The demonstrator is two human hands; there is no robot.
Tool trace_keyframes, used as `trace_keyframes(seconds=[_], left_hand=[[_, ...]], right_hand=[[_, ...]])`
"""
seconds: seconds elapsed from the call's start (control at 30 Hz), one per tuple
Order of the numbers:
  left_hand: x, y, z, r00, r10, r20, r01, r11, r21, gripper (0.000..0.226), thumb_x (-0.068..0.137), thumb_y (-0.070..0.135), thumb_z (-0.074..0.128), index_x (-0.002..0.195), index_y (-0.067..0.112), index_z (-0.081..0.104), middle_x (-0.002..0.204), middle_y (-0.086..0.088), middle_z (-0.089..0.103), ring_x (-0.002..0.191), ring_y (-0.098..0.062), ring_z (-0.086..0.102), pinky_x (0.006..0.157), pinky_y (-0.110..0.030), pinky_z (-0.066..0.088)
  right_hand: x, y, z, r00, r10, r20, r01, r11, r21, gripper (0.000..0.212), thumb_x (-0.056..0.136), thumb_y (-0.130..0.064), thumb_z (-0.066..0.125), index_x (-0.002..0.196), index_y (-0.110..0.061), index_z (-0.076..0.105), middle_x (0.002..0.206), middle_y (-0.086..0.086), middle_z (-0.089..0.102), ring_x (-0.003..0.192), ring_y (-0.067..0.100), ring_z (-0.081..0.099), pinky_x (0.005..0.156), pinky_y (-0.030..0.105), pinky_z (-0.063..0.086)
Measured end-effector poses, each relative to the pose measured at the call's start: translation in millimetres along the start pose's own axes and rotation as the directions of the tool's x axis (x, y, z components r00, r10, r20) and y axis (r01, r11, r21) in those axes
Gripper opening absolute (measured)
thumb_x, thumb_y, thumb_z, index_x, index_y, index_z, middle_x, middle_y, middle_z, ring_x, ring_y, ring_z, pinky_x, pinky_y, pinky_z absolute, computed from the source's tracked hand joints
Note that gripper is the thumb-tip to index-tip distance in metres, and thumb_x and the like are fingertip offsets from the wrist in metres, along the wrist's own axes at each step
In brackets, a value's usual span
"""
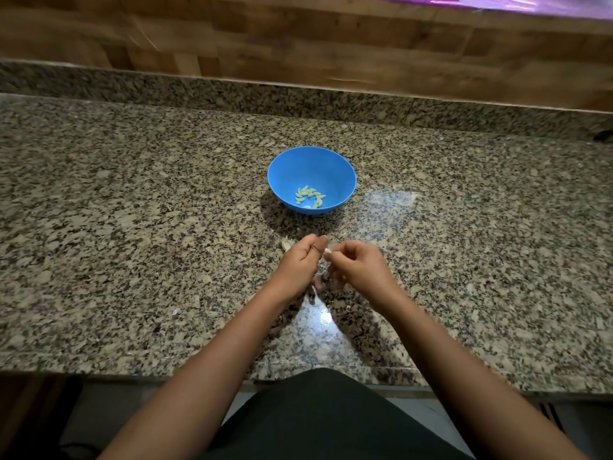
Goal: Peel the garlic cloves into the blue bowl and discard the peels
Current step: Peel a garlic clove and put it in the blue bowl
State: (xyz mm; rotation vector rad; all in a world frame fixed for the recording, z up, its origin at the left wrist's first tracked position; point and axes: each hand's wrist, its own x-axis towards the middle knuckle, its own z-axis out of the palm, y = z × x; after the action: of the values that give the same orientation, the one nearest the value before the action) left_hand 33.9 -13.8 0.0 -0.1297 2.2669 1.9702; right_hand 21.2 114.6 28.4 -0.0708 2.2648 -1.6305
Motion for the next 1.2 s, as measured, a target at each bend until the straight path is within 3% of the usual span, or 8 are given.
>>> trace_keyframes(seconds=[0.13,0.33,0.5,0.63,0.8,0.93,1.1,1.2], left_hand=[[2.8,-7.1,-7.0,0.984,-0.157,-0.084,0.133,0.963,-0.234,0.029,0.098,0.041,0.036,0.089,0.016,0.046,0.059,0.002,0.037,0.044,-0.010,0.040,0.048,-0.028,0.041],[-2.6,-7.5,-12.1,0.979,-0.186,0.082,0.203,0.898,-0.391,0.025,0.099,0.027,0.038,0.081,0.010,0.038,0.066,-0.001,0.035,0.050,-0.009,0.039,0.047,-0.024,0.049],[-3.1,-11.9,-11.2,0.965,-0.158,0.212,0.178,0.981,-0.081,0.021,0.100,0.028,0.038,0.087,0.013,0.043,0.058,0.002,0.048,0.047,-0.011,0.053,0.060,-0.039,0.047],[-2.0,-0.3,-12.7,0.968,-0.129,0.215,0.112,0.990,0.086,0.023,0.101,0.028,0.036,0.083,0.017,0.044,0.061,-0.001,0.044,0.048,-0.013,0.054,0.050,-0.029,0.044],[-2.4,2.4,-3.7,0.990,-0.112,0.081,0.094,0.975,0.199,0.022,0.100,0.027,0.039,0.082,0.016,0.047,0.076,0.001,0.054,0.047,-0.007,0.057,0.050,-0.027,0.041],[-2.7,4.6,4.6,0.998,-0.021,-0.052,0.039,0.925,0.377,0.027,0.100,0.020,0.041,0.073,0.020,0.042,0.077,0.001,0.056,0.053,-0.011,0.059,0.041,-0.013,0.036],[0.3,1.7,14.7,0.985,0.023,-0.173,0.057,0.894,0.444,0.030,0.098,0.017,0.043,0.069,0.017,0.040,0.070,0.000,0.049,0.060,-0.010,0.048,0.045,-0.009,0.036],[0.8,1.2,14.2,0.986,-0.017,-0.167,0.080,0.924,0.375,0.022,0.099,0.017,0.043,0.078,0.011,0.047,0.068,0.002,0.049,0.054,-0.003,0.048,0.045,-0.007,0.037]], right_hand=[[-3.8,11.0,-4.3,0.978,-0.182,-0.104,0.136,0.928,-0.347,0.015,0.091,-0.013,0.056,0.077,-0.016,0.060,0.070,-0.002,0.060,0.053,0.004,0.053,0.051,0.013,0.050],[0.9,15.2,-14.9,1.000,-0.005,0.011,0.010,0.868,-0.497,0.018,0.088,-0.010,0.062,0.105,-0.011,0.065,0.098,0.001,0.067,0.073,0.002,0.058,0.057,0.009,0.045],[-2.0,-2.2,-13.9,0.979,0.095,0.180,-0.082,0.994,-0.075,0.023,0.089,-0.009,0.059,0.112,-0.008,0.062,0.080,0.002,0.065,0.061,0.011,0.056,0.058,0.026,0.050],[-1.1,-5.9,-13.9,0.983,0.043,0.177,-0.006,0.979,-0.205,0.008,0.091,-0.015,0.058,0.090,-0.012,0.065,0.082,0.012,0.068,0.061,0.016,0.059,0.061,0.032,0.053],[-5.7,2.3,-1.4,0.984,-0.177,0.001,0.156,0.866,-0.474,0.013,0.092,-0.011,0.055,0.093,-0.005,0.067,0.083,0.008,0.066,0.067,0.018,0.062,0.065,0.032,0.057],[-6.1,12.2,6.1,0.952,-0.307,0.001,0.238,0.738,-0.632,0.017,0.094,-0.008,0.049,0.090,-0.001,0.064,0.082,0.009,0.065,0.069,0.016,0.057,0.078,0.030,0.054],[-11.3,13.9,12.4,0.927,-0.376,-0.012,0.260,0.662,-0.703,0.018,0.094,-0.008,0.046,0.094,0.001,0.061,0.086,0.010,0.060,0.074,0.017,0.049,0.072,0.025,0.044],[-11.4,14.7,11.6,0.946,-0.318,-0.057,0.211,0.742,-0.636,0.016,0.093,-0.007,0.049,0.090,0.000,0.063,0.078,0.006,0.059,0.064,0.013,0.051,0.061,0.019,0.043]])
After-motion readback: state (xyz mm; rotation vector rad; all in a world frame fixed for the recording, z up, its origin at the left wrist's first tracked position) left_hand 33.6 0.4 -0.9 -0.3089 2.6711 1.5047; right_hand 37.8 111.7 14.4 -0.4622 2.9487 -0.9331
